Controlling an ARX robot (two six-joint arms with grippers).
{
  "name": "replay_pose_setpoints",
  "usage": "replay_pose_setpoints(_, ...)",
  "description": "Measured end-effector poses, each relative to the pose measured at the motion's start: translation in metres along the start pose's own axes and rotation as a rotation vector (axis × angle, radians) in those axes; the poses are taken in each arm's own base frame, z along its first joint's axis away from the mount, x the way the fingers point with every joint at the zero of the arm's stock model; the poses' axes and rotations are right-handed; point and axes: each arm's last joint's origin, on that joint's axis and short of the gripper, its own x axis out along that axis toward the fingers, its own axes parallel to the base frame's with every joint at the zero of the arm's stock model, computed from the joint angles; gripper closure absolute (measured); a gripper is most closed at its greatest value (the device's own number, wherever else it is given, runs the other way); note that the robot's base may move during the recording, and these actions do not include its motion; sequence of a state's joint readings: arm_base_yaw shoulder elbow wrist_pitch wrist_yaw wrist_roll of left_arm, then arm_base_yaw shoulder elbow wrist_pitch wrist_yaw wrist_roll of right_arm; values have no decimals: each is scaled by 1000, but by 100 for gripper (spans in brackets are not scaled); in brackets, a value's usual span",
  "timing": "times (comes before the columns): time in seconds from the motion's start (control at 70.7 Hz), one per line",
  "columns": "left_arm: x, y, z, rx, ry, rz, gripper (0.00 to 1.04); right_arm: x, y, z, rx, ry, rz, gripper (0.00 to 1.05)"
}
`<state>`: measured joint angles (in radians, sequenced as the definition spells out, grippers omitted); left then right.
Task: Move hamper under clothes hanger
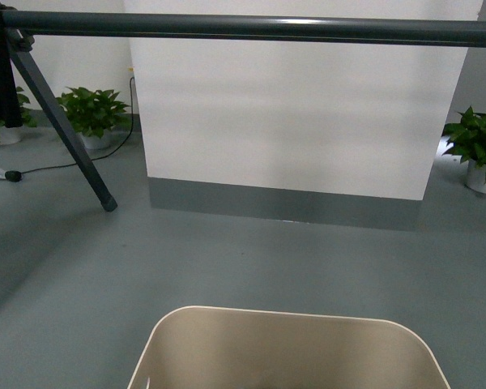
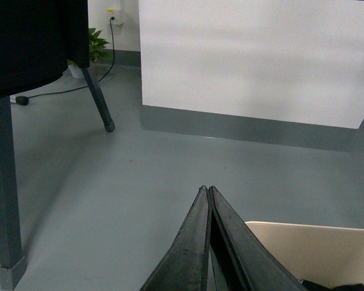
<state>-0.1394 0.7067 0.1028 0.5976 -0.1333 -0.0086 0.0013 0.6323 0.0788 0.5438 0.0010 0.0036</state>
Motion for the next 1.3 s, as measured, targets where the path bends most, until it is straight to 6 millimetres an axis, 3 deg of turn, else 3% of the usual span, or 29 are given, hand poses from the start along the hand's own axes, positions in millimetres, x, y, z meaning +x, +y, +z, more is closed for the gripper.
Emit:
replay_pose_setpoints(0.311, -17, 17, -9, 1, -1, 8, 101, -14, 0, -10, 0, -14, 0, 103)
replay_pose_setpoints(1.301, -42, 17, -12, 2, -27, 4, 101, -44, 0, -18, 0, 14, 2, 103)
